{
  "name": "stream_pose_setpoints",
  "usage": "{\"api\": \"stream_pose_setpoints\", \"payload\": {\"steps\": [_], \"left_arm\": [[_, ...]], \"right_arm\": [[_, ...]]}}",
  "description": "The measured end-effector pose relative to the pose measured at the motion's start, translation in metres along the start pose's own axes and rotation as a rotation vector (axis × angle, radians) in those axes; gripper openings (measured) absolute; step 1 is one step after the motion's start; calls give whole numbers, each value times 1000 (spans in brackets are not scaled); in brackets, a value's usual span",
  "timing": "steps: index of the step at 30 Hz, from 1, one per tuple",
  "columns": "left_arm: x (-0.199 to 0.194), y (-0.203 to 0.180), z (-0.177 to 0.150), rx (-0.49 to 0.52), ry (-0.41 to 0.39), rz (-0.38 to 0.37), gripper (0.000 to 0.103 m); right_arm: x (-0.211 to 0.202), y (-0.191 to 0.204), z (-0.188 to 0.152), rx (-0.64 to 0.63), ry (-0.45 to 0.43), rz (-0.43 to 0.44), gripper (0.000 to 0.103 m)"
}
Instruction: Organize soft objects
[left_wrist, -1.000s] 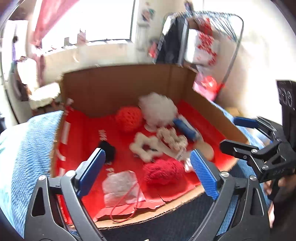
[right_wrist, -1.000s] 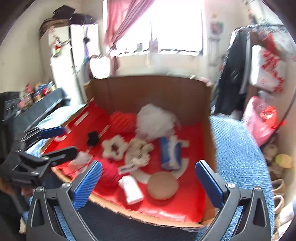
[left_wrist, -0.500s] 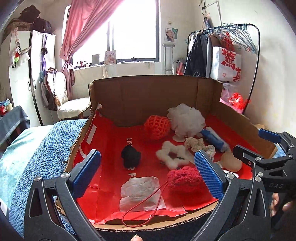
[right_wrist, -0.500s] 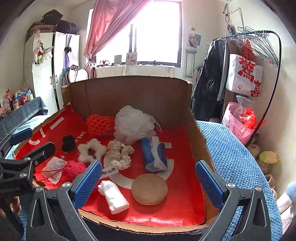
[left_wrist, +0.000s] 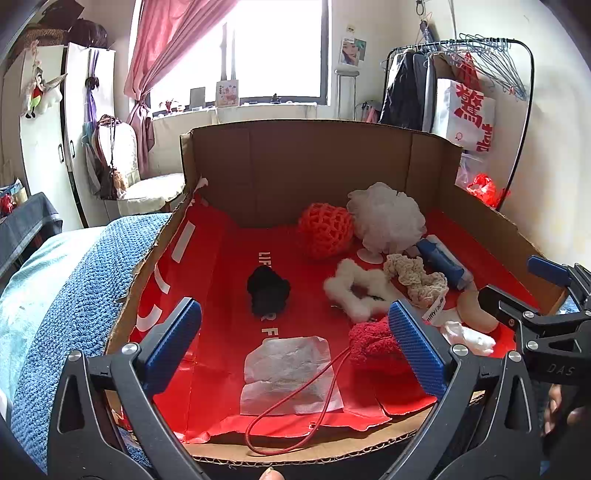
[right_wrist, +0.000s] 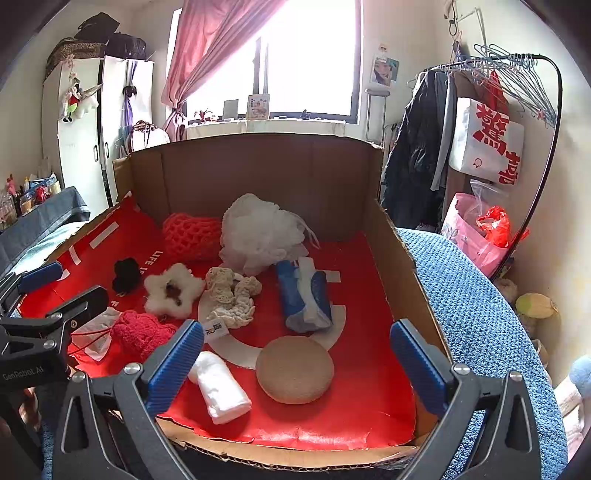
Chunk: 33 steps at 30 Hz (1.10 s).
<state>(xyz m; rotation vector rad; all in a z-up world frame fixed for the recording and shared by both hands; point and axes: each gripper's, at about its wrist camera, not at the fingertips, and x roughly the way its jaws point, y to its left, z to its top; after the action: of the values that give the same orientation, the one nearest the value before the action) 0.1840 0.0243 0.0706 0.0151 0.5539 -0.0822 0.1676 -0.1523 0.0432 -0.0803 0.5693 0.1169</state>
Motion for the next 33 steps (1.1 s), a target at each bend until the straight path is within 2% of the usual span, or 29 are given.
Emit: {"api": "stream_pose_setpoints", "payload": {"steps": [33], "left_arm": [[4,-1,-2,2,32,-19,103]], "right_arm": [[2,2,0,-3,1,-15,103]]}}
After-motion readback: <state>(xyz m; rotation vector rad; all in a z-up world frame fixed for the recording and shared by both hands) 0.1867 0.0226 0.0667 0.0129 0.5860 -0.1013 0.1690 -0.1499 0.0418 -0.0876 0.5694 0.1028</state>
